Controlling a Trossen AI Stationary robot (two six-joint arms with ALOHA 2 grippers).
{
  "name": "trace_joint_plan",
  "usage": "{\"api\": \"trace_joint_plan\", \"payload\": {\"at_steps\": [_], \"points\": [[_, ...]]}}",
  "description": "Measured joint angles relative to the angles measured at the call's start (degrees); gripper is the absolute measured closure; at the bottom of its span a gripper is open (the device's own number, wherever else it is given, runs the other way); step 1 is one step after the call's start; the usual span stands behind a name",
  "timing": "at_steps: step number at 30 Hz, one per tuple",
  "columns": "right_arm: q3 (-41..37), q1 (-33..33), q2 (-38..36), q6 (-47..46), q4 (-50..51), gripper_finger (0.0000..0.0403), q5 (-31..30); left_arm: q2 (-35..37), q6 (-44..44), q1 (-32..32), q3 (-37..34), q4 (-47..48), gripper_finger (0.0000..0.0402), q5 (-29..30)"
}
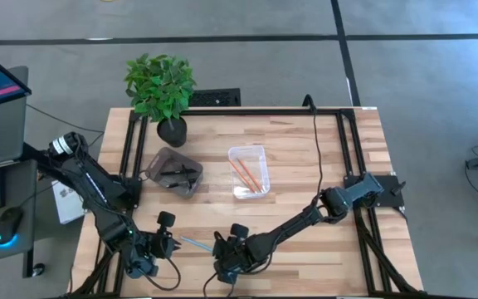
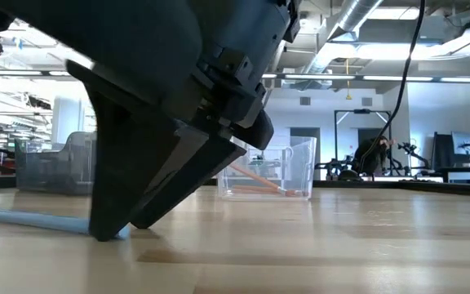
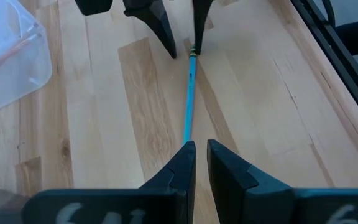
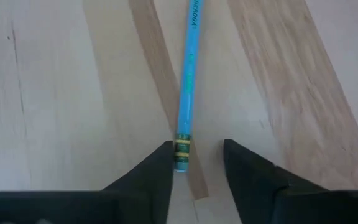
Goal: Sort pens & pencils
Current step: Put the blue pencil into the white bin
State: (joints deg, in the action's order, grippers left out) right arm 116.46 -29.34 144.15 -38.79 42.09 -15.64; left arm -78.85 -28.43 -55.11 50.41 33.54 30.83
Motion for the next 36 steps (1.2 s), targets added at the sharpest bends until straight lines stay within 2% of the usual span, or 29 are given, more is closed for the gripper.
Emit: {"api": "trace_joint_plan", "payload": {"at_steps": [8, 12, 14, 23, 36], "points": [[0.04, 0.84, -0.17, 0.26, 1.31, 0.0330, 3.45, 0.00, -0.17, 0.00, 0.00, 0.00, 0.0370, 0.00], [0.17, 1.23, -0.21, 0.24, 2.51, 0.0358, 3.96, 0.00, 0.28, 0.00, 0.00, 0.00, 0.0370, 0.09], [0.22, 1.63, -0.30, 0.23, 2.91, 0.0368, 6.04, 0.00, 0.38, 0.00, 0.00, 0.01, 0.0370, 0.11], [0.15, 3.75, -0.54, 0.25, 3.77, 0.0370, 14.17, 0.00, 0.01, 0.00, 0.00, 0.00, 0.0370, -0.18], [0.15, 2.95, -0.28, -0.29, 5.58, 0.0368, 16.41, 0.00, -9.27, 0.07, 0.02, 0.25, 0.0370, -0.13]]}}
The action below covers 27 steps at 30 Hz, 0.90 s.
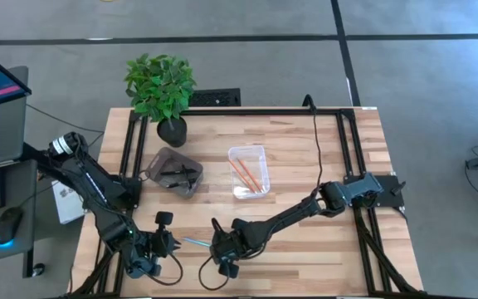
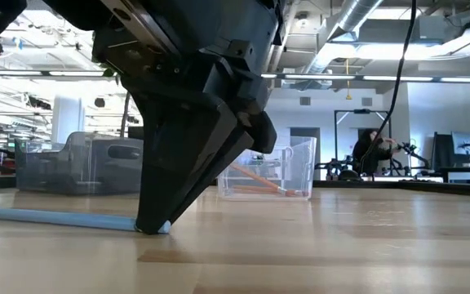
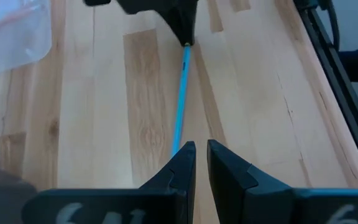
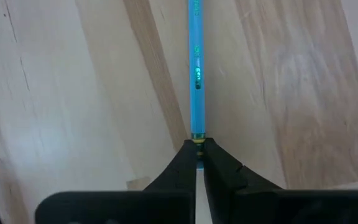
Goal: Sort pens & pencils
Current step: Put the blue pencil into the white bin
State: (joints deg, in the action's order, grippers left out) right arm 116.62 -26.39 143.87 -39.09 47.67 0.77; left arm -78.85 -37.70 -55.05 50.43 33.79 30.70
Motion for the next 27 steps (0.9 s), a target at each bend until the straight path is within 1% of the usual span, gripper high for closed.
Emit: {"api": "trace_joint_plan", "payload": {"at_steps": [5, 9, 12, 16, 18, 20, 22, 27], "points": [[0.00, 0.00, 0.04, -1.41, -0.22, 0.0368, 2.42, 0.00, -4.89, 0.04, -1.29, -0.01, 0.0370, -1.04], [0.00, 0.00, 0.04, -1.56, -0.67, 0.0368, 2.94, -0.02, -7.77, 0.77, -6.68, -2.74, 0.0370, -6.65], [0.00, 0.00, 0.07, -1.56, -1.03, 0.0370, 3.24, -0.07, -10.94, 1.46, -11.22, -6.31, 0.0370, -9.32], [0.00, 0.09, 0.15, -1.56, -1.61, 0.0369, 3.29, -0.07, -10.64, 2.55, -15.43, -11.95, 0.0370, -12.55], [-0.02, 0.20, 0.15, -1.56, -1.72, 0.0369, 3.50, -0.07, -9.98, 3.08, -16.72, -13.94, 0.0366, -12.38], [-0.02, 0.20, 0.15, -1.54, -1.81, 0.0368, 3.48, -0.07, -9.90, 3.60, -16.96, -14.10, 0.0356, -12.30], [-0.02, 0.20, 0.17, -1.54, -1.93, 0.0369, 3.34, -0.07, -9.76, 4.02, -16.96, -14.47, 0.0338, -12.46], [-0.04, 0.28, 0.27, -1.54, -2.73, 0.0367, 3.03, -0.07, -5.55, 4.84, -16.94, -15.86, 0.0264, -12.26]]}}
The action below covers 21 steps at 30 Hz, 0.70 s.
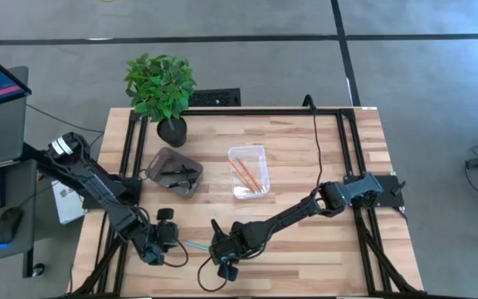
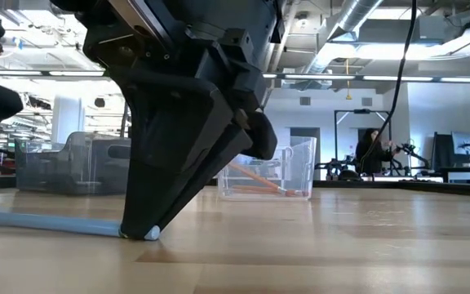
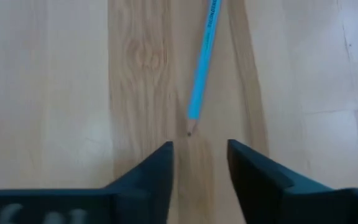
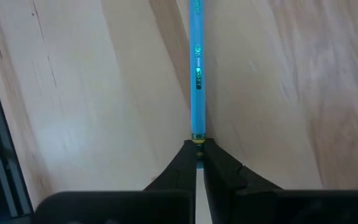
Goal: Sort pens & pencils
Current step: Put the blue pencil into the white bin
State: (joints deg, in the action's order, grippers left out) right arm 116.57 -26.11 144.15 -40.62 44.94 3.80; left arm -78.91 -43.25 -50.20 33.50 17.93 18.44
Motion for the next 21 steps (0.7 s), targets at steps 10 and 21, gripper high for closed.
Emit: {"api": "trace_joint_plan", "payload": {"at_steps": [10, 21], "points": [[-0.07, 1.13, 0.16, 0.14, -1.45, 0.0366, 0.40, 0.00, 2.33, 1.08, 0.00, -0.82, 0.0188, 2.33], [-0.11, 2.21, 0.71, 0.24, -4.10, 0.0373, 0.17, 0.02, 6.83, 4.76, 0.00, 1.17, 0.0218, -2.60]]}}
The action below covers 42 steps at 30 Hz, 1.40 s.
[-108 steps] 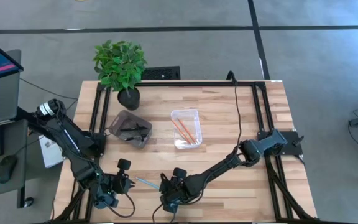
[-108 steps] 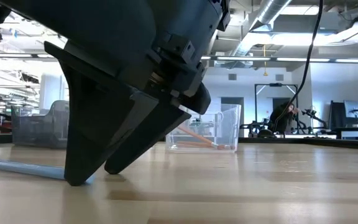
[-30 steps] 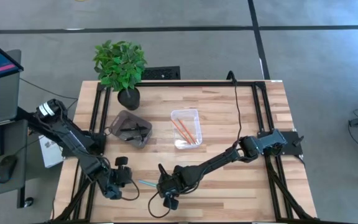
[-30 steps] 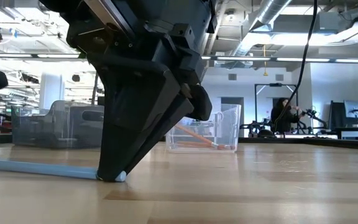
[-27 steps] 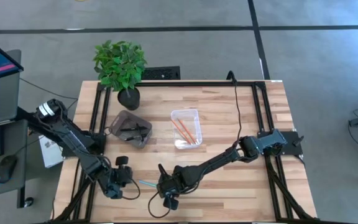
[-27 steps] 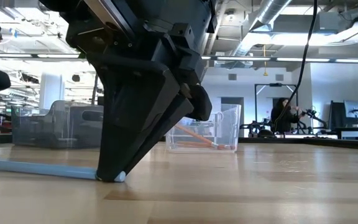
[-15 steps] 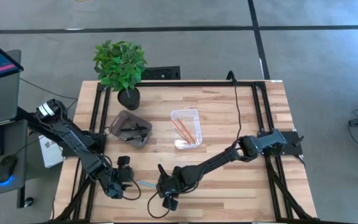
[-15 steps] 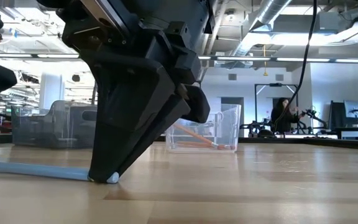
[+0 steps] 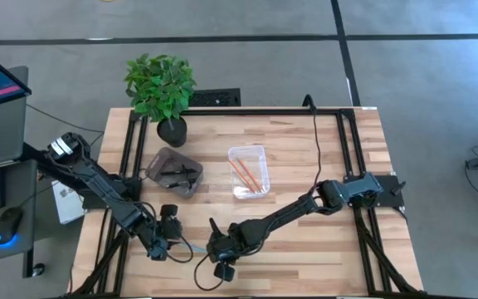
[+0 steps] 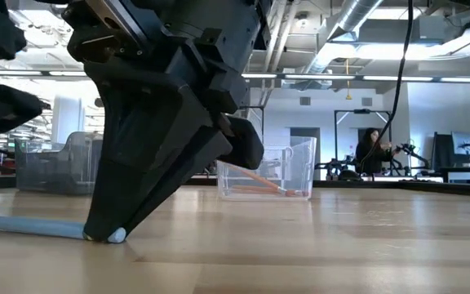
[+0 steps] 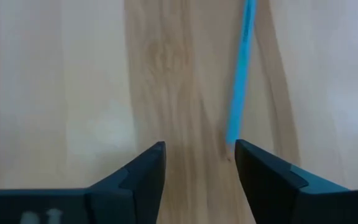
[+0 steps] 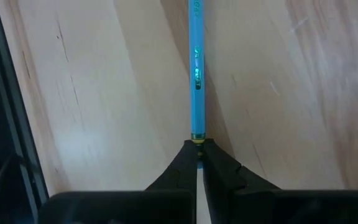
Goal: Sort pens & pencils
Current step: Put the blue pencil into the white bin
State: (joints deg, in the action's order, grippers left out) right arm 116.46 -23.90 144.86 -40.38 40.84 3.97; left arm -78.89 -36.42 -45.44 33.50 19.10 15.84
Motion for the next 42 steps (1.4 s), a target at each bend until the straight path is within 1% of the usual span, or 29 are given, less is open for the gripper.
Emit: {"api": "trace_joint_plan", "payload": {"at_steps": [4, 11, 14, 16, 20, 26, 30, 32, 35, 42], "points": [[0.00, 0.52, 0.02, -0.62, 0.04, 0.0372, 0.04, 0.00, -0.04, -0.04, 0.00, 0.45, 0.0233, -2.64], [0.00, 1.35, 0.44, -1.51, -2.43, 0.0372, 0.25, -0.16, 0.25, -0.04, 0.00, 2.12, 0.0256, -1.61], [0.00, 1.35, 0.48, -1.67, -2.82, 0.0373, -0.14, -2.28, 0.28, -0.04, 0.02, 2.99, 0.0262, -1.73], [0.00, 1.33, 0.57, -1.97, -3.03, 0.0373, -0.25, -4.62, 0.34, 0.01, 0.28, 2.60, 0.0265, -2.54], [0.00, 1.35, 0.57, -2.53, -3.10, 0.0373, -0.59, -7.55, -1.57, -0.01, 1.08, 3.21, 0.0266, -2.07], [0.00, 1.38, 0.57, -2.62, -3.08, 0.0373, -0.68, -7.08, 0.04, 0.03, 3.17, 5.78, 0.0267, -1.86], [0.00, 1.38, 0.59, -2.67, -3.17, 0.0373, -0.68, -6.25, 0.31, 0.07, 3.21, 6.58, 0.0266, -1.13], [0.00, 1.34, 0.59, -2.67, -3.21, 0.0373, -0.82, -6.23, -0.26, 0.26, 3.26, 7.27, 0.0262, -0.79], [0.00, 1.27, 0.59, -2.68, -3.23, 0.0373, -0.85, -6.21, -1.96, 0.64, 3.26, 7.88, 0.0244, -0.05], [0.00, 1.11, 0.59, -2.67, -3.26, 0.0373, -1.02, -6.12, -1.67, 0.77, 3.26, 8.30, 0.0171, 1.89]]}}
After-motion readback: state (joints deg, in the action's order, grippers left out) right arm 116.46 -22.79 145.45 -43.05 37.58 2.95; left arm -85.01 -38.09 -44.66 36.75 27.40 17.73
